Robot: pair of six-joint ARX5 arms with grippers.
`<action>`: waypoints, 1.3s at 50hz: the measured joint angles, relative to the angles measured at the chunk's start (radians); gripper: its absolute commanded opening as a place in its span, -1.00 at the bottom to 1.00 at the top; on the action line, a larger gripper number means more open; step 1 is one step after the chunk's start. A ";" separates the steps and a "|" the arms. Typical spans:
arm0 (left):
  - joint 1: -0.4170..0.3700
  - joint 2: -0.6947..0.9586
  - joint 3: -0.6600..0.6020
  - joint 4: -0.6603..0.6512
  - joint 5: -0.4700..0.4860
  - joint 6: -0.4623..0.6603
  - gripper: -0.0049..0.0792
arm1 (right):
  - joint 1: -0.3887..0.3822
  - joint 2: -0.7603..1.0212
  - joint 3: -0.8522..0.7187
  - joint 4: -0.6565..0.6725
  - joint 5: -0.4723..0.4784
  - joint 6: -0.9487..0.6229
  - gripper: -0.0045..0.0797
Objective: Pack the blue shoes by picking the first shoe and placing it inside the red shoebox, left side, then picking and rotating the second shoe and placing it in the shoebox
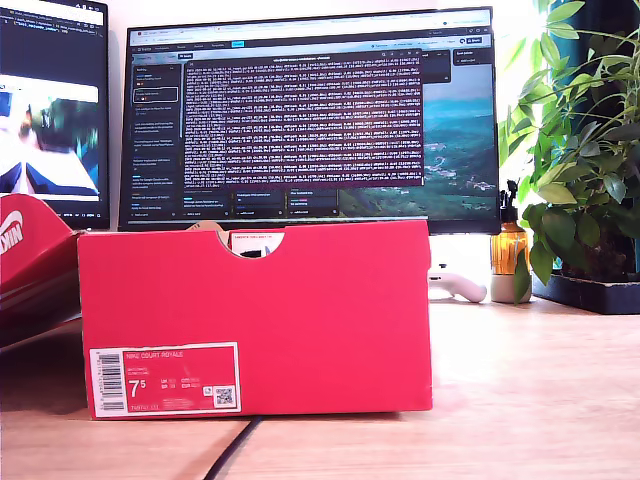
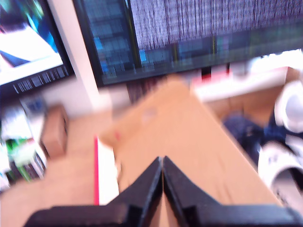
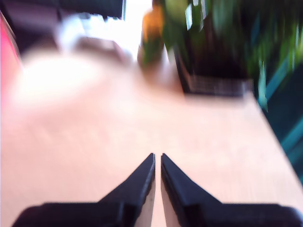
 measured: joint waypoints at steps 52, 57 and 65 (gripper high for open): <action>-0.034 -0.470 -0.352 -0.041 -0.140 -0.027 -0.91 | -0.034 -0.382 -0.266 0.040 -0.004 0.011 -0.92; -0.035 -0.540 -0.394 -0.059 -0.153 -0.029 -0.91 | -0.035 -0.416 -0.267 0.027 -0.004 0.011 -0.92; -0.035 -0.632 -0.396 -0.119 -0.201 -0.033 -0.91 | -0.037 -0.467 -0.267 0.007 -0.004 0.011 -0.92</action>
